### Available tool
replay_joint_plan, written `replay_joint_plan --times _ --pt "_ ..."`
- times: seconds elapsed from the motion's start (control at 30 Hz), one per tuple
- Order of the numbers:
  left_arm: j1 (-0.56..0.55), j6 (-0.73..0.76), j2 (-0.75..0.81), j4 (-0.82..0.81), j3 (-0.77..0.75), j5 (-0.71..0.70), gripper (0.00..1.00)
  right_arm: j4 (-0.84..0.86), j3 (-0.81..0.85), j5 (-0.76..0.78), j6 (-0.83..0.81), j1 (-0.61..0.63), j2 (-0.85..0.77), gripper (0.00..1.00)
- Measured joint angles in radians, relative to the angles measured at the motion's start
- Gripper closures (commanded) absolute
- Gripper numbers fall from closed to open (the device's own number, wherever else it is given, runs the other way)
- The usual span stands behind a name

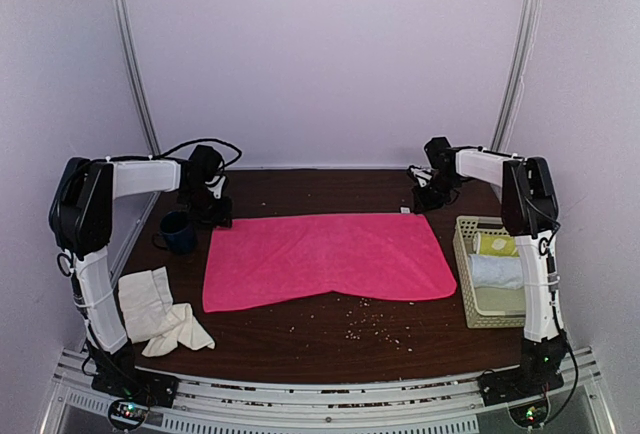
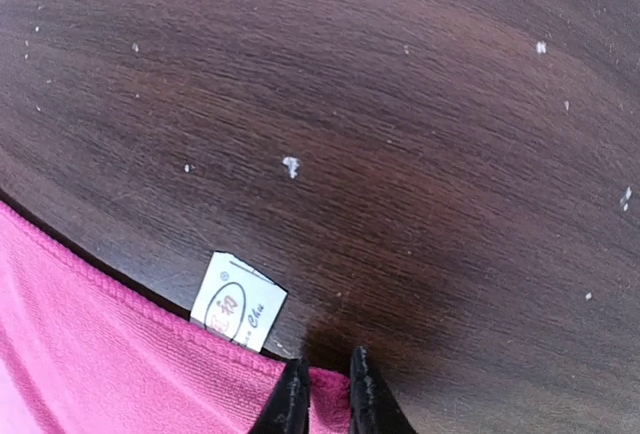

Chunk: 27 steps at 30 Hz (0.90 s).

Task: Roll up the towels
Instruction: Fold the towel at the center of the board.

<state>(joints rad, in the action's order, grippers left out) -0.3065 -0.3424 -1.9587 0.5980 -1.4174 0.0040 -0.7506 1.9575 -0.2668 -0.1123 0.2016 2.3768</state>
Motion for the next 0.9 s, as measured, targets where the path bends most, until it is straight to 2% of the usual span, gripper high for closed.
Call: replay_joint_plan --times 0.13,0.3,0.6,0.9 --pt "0.0 0.0 0.0 0.0 0.0 -0.001 0.55 -0.002 0.001 -0.024 -0.003 -0.001 0.0 1.0" --pt "0.0 -0.005 0.0 -0.013 0.013 -0.014 0.55 -0.008 0.003 -0.066 -0.016 0.0 0.0 1.0" --pt "0.006 -0.041 0.001 -0.054 0.053 -0.05 0.46 0.016 0.003 -0.093 -0.019 0.005 0.0 1.0" --pt "0.059 -0.067 -0.002 -0.106 0.072 -0.018 0.5 0.031 0.003 -0.047 -0.022 0.006 0.0 1.0"
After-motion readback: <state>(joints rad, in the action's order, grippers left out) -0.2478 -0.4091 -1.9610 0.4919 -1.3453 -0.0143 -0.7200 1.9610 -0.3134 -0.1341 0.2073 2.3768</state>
